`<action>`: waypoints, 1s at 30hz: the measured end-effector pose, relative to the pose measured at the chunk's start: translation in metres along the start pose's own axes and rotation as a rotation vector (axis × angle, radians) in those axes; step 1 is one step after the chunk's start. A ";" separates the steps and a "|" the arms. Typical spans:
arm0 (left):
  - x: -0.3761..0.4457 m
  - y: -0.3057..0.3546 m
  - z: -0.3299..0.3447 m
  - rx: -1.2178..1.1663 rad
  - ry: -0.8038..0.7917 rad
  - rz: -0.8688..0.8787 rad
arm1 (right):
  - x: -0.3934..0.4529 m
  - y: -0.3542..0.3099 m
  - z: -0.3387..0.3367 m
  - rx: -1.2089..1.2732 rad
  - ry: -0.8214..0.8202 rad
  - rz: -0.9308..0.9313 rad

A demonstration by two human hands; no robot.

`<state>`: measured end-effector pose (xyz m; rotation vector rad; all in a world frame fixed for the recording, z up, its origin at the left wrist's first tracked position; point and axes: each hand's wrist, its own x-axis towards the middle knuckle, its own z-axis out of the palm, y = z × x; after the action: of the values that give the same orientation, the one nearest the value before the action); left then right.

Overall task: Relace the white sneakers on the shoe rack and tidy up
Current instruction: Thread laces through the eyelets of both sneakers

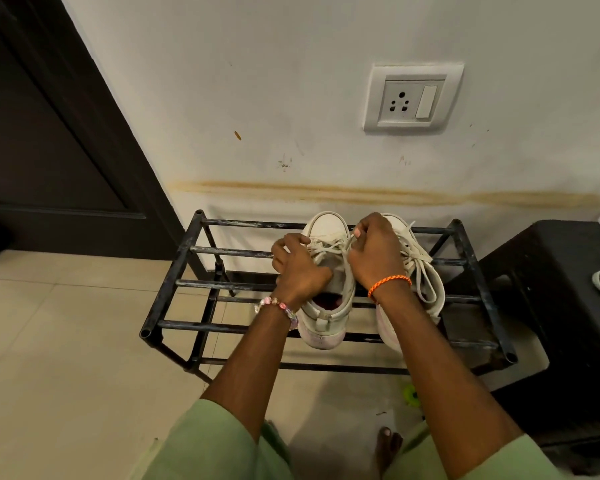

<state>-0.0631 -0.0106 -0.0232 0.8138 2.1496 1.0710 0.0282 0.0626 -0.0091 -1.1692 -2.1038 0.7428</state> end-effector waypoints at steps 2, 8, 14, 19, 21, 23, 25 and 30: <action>-0.003 0.000 0.000 -0.021 0.000 -0.013 | 0.000 -0.009 -0.007 0.099 0.101 -0.130; -0.003 0.001 0.003 0.006 -0.013 -0.038 | 0.006 -0.071 -0.060 0.944 0.048 -0.117; -0.005 0.002 0.007 -0.046 0.072 -0.091 | 0.014 -0.043 -0.050 0.526 0.067 -0.059; -0.009 0.004 0.009 -0.034 0.262 -0.106 | 0.005 0.011 -0.014 -0.130 -0.287 0.043; -0.012 0.004 0.010 -0.009 0.381 -0.099 | 0.005 0.013 -0.010 -0.218 -0.351 0.063; -0.013 0.003 0.010 -0.012 0.401 -0.075 | 0.007 0.012 -0.008 -0.236 -0.325 0.079; -0.014 0.002 0.010 -0.074 0.371 -0.039 | 0.006 0.011 -0.008 -0.266 -0.293 0.076; -0.021 0.005 0.008 -0.126 0.403 -0.026 | 0.006 0.005 -0.010 -0.013 -0.151 0.070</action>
<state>-0.0425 -0.0197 -0.0180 0.5439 2.3774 1.4400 0.0360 0.0719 -0.0043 -1.2333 -2.2023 0.8756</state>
